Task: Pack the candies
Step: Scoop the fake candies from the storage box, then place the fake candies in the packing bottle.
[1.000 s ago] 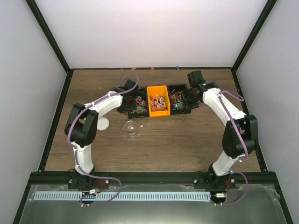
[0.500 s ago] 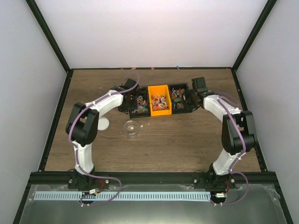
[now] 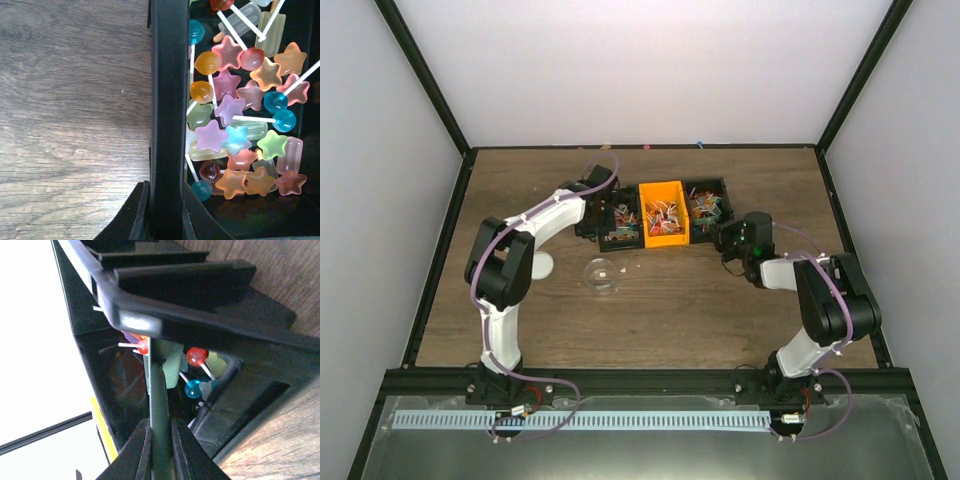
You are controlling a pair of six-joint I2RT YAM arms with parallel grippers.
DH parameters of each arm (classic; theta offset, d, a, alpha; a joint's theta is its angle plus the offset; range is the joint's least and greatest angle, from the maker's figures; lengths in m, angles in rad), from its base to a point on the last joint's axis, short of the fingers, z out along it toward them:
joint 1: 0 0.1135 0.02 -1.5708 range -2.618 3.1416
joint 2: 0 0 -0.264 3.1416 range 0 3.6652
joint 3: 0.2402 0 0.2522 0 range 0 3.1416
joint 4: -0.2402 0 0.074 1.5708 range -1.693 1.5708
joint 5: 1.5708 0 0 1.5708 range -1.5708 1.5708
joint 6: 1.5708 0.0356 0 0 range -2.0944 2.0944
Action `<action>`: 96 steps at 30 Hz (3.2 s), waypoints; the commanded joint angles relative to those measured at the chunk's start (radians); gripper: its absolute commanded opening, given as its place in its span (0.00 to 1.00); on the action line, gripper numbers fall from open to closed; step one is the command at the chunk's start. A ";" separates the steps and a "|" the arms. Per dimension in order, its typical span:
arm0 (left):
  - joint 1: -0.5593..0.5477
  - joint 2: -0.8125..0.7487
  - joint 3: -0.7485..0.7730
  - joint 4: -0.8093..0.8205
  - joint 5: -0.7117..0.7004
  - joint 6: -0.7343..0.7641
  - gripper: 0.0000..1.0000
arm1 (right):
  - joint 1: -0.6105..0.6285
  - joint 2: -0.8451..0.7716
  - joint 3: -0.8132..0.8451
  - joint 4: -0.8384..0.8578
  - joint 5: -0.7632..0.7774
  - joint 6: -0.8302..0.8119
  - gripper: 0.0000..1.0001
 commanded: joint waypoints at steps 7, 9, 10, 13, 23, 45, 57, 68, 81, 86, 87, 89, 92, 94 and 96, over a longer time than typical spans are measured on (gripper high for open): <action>-0.016 0.048 0.043 0.041 0.163 -0.065 0.04 | 0.005 -0.128 -0.099 0.052 -0.109 -0.019 0.01; -0.016 0.046 0.040 0.042 0.161 -0.067 0.04 | 0.004 -0.155 -0.118 0.050 -0.111 -0.035 0.01; -0.016 0.043 0.039 0.042 0.159 -0.066 0.04 | 0.002 -0.168 -0.131 0.051 -0.111 -0.038 0.01; -0.016 0.035 0.037 0.037 0.154 -0.061 0.05 | -0.010 -0.199 -0.178 0.075 -0.112 -0.033 0.01; -0.016 -0.010 0.048 0.035 0.141 -0.029 0.34 | -0.076 -0.283 -0.258 0.150 -0.146 -0.030 0.01; -0.007 -0.074 0.079 0.017 0.120 0.012 0.56 | -0.087 -0.464 -0.262 0.114 -0.203 -0.093 0.01; 0.062 -0.091 0.052 0.028 0.133 0.035 0.66 | -0.084 -0.561 -0.271 0.057 -0.385 -0.168 0.01; 0.210 -0.151 -0.069 0.070 0.158 0.039 0.66 | 0.052 -0.517 -0.187 -0.012 -0.540 -0.267 0.01; 0.270 -0.203 -0.198 0.125 0.165 0.043 0.68 | 0.236 -0.472 -0.100 -0.129 -0.565 -0.418 0.01; 0.281 -0.202 -0.210 0.134 0.170 0.047 0.68 | 0.298 -0.452 -0.013 -0.283 -0.502 -0.559 0.01; 0.283 -0.200 -0.210 0.134 0.171 0.049 0.68 | 0.306 -0.446 -0.003 -0.298 -0.494 -0.576 0.01; 0.287 -0.199 -0.210 0.134 0.172 0.053 0.68 | 0.325 -0.438 0.017 -0.337 -0.474 -0.610 0.01; 0.294 -0.199 -0.209 0.136 0.172 0.057 0.68 | 0.337 -0.430 0.034 -0.378 -0.456 -0.650 0.01; 0.298 -0.197 -0.208 0.136 0.175 0.056 0.68 | 0.336 -0.423 0.037 -0.385 -0.455 -0.659 0.01; 0.301 -0.196 -0.206 0.135 0.178 0.056 0.69 | 0.338 -0.417 0.042 -0.396 -0.453 -0.673 0.01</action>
